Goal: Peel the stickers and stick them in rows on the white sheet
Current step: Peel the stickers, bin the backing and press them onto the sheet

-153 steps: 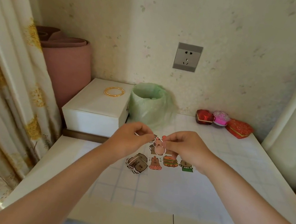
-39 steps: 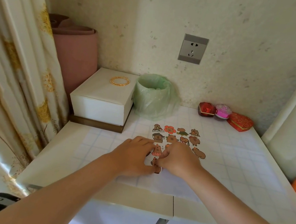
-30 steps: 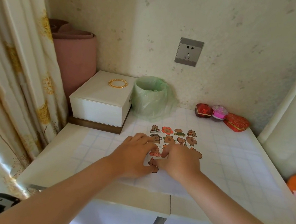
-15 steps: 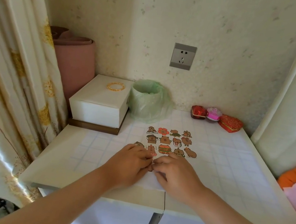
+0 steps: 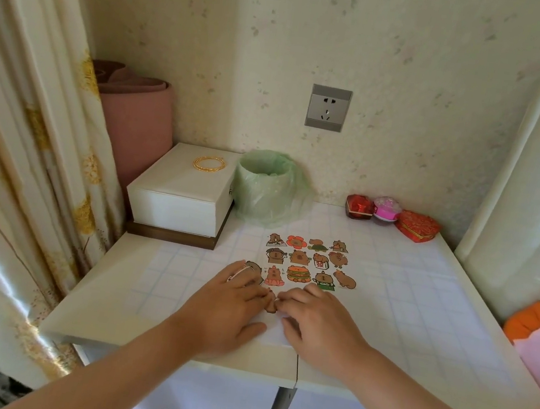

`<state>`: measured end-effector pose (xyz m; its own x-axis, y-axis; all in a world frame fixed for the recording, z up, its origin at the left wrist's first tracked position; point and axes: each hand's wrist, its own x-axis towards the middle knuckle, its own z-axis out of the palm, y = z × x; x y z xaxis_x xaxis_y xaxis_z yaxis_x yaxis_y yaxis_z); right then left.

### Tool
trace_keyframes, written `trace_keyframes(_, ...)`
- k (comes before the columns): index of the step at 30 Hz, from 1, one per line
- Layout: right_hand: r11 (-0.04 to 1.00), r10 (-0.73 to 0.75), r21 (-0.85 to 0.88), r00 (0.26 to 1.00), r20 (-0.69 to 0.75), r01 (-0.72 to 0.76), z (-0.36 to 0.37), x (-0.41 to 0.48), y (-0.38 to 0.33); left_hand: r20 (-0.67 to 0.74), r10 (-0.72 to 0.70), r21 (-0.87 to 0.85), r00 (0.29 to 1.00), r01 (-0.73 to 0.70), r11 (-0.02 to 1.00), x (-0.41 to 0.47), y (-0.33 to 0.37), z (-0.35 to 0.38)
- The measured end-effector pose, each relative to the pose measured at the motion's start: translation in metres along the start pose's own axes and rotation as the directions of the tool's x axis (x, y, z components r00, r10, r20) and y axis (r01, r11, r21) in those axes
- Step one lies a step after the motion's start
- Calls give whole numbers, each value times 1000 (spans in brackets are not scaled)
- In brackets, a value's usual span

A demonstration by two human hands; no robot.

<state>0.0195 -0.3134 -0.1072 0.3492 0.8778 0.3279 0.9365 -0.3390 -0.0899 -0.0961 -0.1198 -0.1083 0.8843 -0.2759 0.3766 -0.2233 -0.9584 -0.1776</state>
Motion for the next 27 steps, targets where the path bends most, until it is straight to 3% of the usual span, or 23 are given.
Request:
trace_keyframes(5, 1000, -2, 15, 1000, 8, 2, 1, 3, 1, -4, -27, -213, 1000, 25, 977, -6, 4, 5)
trace_keyframes(12, 999, -25, 48, 1000, -17, 25, -3, 4, 6, 99, -201, -413, 975, 224, 883, -5, 7, 4)
trace_keyframes(19, 983, 86, 143, 982, 166, -111, -10, 18, 5, 155, -285, -552, 946, 322, 769, 5, 0, -8)
trace_keyframes(27, 930, 258, 204, 938, 230, -306, -22, 59, 2, 102, -559, -495, 823, 529, 689, 25, -48, -36)
